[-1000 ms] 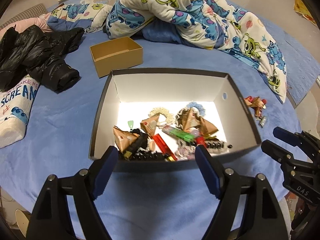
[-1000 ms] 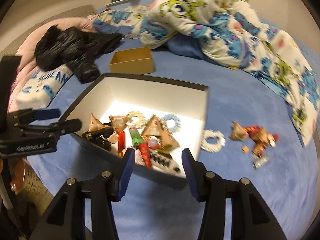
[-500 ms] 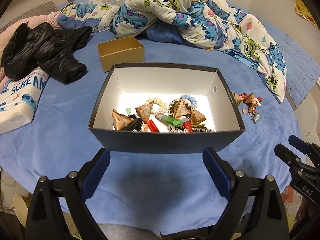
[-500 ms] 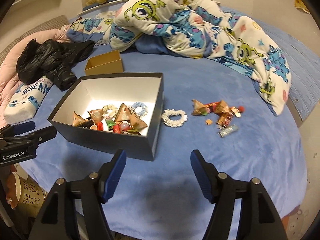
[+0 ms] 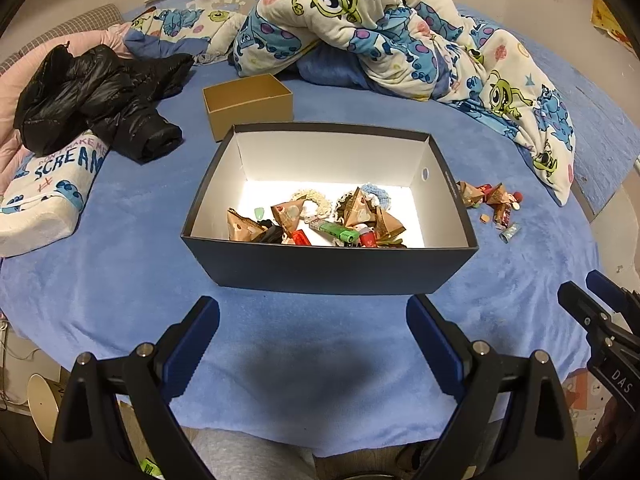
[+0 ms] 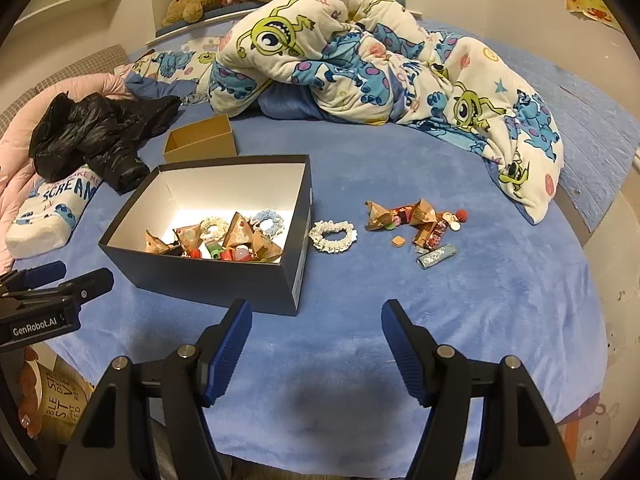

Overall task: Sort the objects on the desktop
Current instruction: 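Withdraw both open grippers up and away from the shoebox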

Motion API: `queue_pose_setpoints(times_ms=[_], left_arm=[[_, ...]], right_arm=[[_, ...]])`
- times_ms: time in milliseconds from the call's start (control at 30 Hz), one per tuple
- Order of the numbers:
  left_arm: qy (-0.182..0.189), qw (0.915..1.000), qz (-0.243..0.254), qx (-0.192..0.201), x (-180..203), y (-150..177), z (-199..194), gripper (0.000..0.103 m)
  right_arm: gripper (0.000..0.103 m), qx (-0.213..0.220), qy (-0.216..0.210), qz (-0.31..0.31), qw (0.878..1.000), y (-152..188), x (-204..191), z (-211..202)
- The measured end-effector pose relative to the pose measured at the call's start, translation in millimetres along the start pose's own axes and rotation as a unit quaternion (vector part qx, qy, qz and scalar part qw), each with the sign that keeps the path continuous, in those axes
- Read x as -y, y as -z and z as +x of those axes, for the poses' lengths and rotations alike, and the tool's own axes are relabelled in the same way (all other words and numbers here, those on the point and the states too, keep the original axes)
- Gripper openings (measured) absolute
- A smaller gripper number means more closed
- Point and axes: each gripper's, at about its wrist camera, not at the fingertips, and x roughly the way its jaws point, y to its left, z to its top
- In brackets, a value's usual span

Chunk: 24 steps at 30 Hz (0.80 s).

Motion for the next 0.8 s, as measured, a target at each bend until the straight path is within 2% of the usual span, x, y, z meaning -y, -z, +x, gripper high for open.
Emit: queue_pose_setpoints(times_ms=[233, 433, 533, 667, 800], left_arm=[[-0.004, 1.0000, 0.006, 0.000, 3.6, 1.4, -0.3, 0.096], [0.007, 0.9999, -0.011, -0.006, 0.7, 0.4, 1.8, 0.096], [-0.008, 0.9998, -0.013, -0.009, 0.0, 0.8, 4.0, 0.103], [0.002, 0.9999, -0.014, -0.006, -0.8, 2.0, 3.6, 0.103], [-0.006, 0.9999, -0.009, 0.002, 1.0, 2.3, 1.1, 0.103]], right_arm=[[0.069, 0.000, -0.002, 0.006, 1.000, 5.3, 4.9, -1.3], [0.069, -0.002, -0.003, 0.008, 1.000, 7.1, 7.5, -0.9], [0.069, 0.000, -0.001, 0.006, 1.000, 6.7, 7.0, -1.4], [0.069, -0.001, -0.002, 0.005, 1.000, 5.7, 5.1, -0.2], [0.069, -0.003, -0.004, 0.007, 1.000, 5.4, 5.1, 1.0]])
